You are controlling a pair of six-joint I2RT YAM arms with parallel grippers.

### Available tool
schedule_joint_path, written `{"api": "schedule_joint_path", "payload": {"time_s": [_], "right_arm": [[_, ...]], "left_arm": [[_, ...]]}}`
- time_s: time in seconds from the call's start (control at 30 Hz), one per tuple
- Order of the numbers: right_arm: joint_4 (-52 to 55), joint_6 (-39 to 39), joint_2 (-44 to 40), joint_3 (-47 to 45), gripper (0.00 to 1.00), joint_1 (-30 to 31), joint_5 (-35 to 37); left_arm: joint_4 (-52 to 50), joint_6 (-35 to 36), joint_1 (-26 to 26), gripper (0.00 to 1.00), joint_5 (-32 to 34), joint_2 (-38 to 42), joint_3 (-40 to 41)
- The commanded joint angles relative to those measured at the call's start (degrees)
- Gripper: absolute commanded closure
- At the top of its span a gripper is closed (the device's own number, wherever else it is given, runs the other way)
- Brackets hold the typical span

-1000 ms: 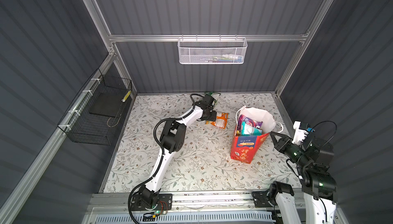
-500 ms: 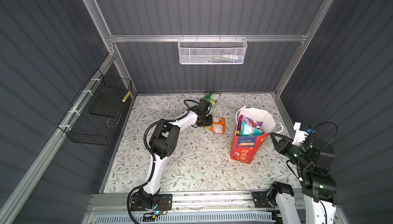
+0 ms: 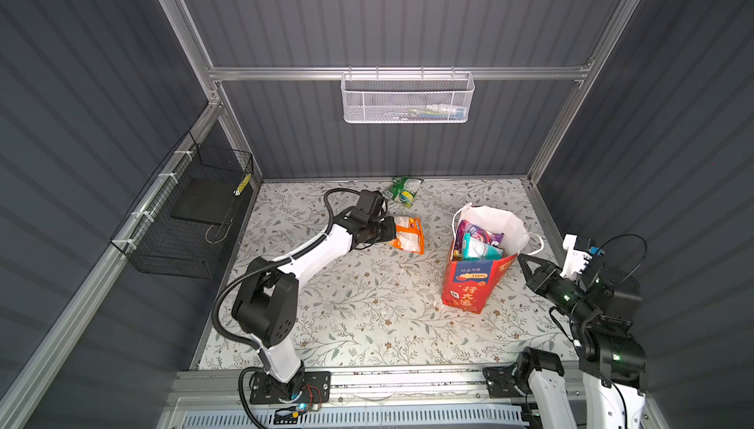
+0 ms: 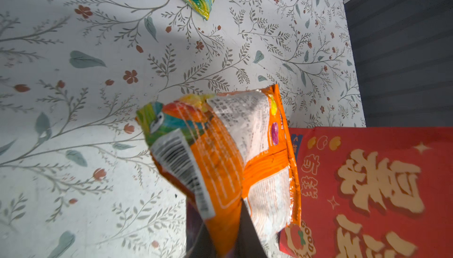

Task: Place the snacks into the paper bag
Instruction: Pick up the snack from the top-center of the table, then place the snack in the paper bag.

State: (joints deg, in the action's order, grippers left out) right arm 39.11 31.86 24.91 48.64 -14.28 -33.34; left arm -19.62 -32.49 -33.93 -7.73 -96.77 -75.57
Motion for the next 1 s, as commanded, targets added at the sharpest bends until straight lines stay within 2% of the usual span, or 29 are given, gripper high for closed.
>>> {"api": "schedule_joint_path", "payload": {"time_s": [0.0, 0.27, 0.53, 0.67, 0.8, 0.97], "right_arm": [[0.7, -0.8, -0.5, 0.5, 0.86, -0.1, -1.2], [1.3, -1.3, -0.7, 0.8, 0.86, -0.1, -1.0], [1.5, -1.4, -1.0, 1.3, 0.86, -0.1, -0.8], [1.7, -1.3, -0.9, 1.6, 0.86, -0.1, -0.7], [1.7, -1.1, -1.2, 1.4, 0.86, -0.1, -0.6], [1.8, -0.9, -1.2, 1.2, 0.86, -0.1, -0.6]], "left_arm": [[-0.4, -0.8, -0.2, 0.86, 2.0, 6.1, 2.3], [-5.3, -0.4, -0.3, 0.86, 3.5, 19.9, 2.9], [-8.2, 1.3, -4.2, 0.85, 4.6, 28.4, -4.9], [-9.1, 3.7, -10.3, 0.84, 7.8, 26.8, -12.6], [-7.4, 4.1, -14.4, 0.84, 4.9, 22.0, -18.5], [-7.6, 8.8, -23.5, 0.85, 10.0, 14.4, -26.8]]}}
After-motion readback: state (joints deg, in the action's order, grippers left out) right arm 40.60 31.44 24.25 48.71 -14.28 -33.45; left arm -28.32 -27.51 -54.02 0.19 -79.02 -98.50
